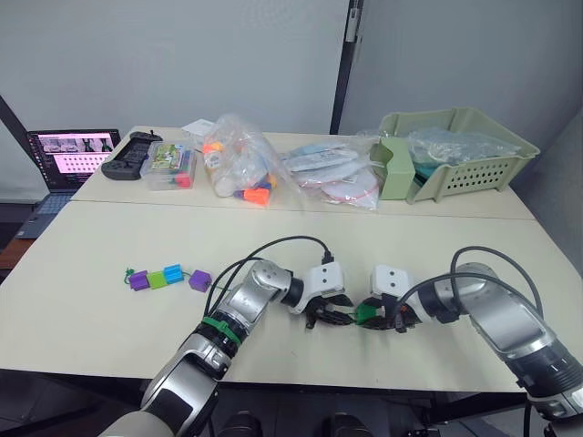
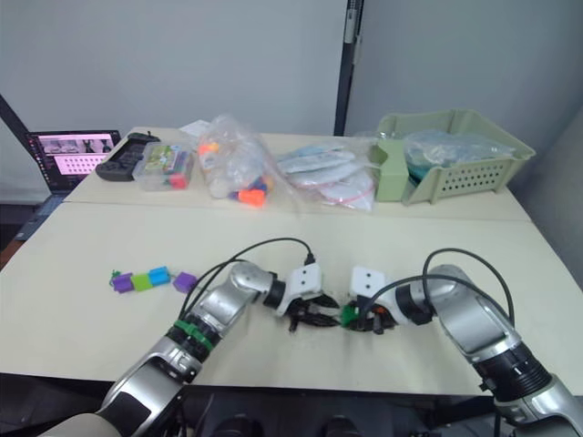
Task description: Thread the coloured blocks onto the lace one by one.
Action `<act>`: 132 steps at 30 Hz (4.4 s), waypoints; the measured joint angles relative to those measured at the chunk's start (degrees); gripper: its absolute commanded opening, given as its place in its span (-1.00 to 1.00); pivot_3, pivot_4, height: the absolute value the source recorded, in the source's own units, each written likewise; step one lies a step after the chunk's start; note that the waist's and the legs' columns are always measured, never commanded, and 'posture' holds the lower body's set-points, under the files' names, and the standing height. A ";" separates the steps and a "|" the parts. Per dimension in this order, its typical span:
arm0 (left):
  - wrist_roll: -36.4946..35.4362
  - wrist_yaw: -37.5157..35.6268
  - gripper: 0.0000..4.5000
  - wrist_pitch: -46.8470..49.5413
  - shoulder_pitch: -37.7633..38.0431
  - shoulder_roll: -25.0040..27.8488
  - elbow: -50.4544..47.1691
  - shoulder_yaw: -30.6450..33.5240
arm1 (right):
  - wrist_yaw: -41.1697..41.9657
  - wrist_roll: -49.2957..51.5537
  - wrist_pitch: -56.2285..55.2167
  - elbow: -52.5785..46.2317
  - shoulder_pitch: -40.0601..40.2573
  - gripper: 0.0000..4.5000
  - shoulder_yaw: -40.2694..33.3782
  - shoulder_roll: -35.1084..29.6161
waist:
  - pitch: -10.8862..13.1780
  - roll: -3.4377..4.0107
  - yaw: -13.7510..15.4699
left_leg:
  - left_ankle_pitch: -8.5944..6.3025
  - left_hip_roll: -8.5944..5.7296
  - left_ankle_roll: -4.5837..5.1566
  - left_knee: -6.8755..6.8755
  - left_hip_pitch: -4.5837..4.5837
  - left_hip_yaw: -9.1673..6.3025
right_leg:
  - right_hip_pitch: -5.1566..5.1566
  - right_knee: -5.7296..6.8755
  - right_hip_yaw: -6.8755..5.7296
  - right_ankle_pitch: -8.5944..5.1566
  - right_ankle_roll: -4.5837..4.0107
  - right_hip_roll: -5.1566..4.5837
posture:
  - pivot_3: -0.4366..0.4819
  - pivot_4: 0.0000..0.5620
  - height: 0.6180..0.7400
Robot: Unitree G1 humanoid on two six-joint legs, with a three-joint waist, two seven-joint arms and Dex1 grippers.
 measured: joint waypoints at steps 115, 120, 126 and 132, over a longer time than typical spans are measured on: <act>-10.26 -16.97 0.88 -12.27 10.36 39.57 6.96 20.02 | -7.12 4.20 3.26 -5.96 5.91 -1.00 -3.06 -6.60 | 0.00 0.09 0.06 | -0.01 0.06 0.02 0.04 -0.24 0.04 | -0.23 0.02 -0.05 0.02 0.01 -0.03 | -0.05 -0.47 0.88; -9.59 -20.57 0.99 -10.36 8.74 41.03 2.37 18.61 | -6.54 4.24 3.24 -5.97 5.91 -1.00 -3.06 -6.60 | 0.00 0.08 0.19 | -0.01 0.05 0.02 0.06 -0.27 0.04 | -0.24 0.04 -0.05 0.02 0.01 -0.03 | -0.05 -0.47 0.88; -9.10 -23.60 0.99 -9.19 2.44 43.36 -0.82 14.02 | -6.63 4.50 3.43 -6.79 6.13 -1.00 -3.07 -6.44 | 0.00 0.08 0.08 | -0.01 0.04 0.02 0.04 -0.26 0.05 | -0.24 0.03 -0.05 0.02 0.02 -0.03 | -0.05 -0.47 0.88; -0.37 -23.80 0.99 -12.91 -4.48 45.65 1.38 3.93 | -7.64 4.88 5.20 -8.78 8.63 -1.00 -3.34 -5.90 | 0.00 0.08 0.02 | -0.01 0.05 0.02 0.05 -0.27 0.06 | -0.25 0.02 -0.04 0.02 0.02 0.00 | -0.05 -0.47 0.88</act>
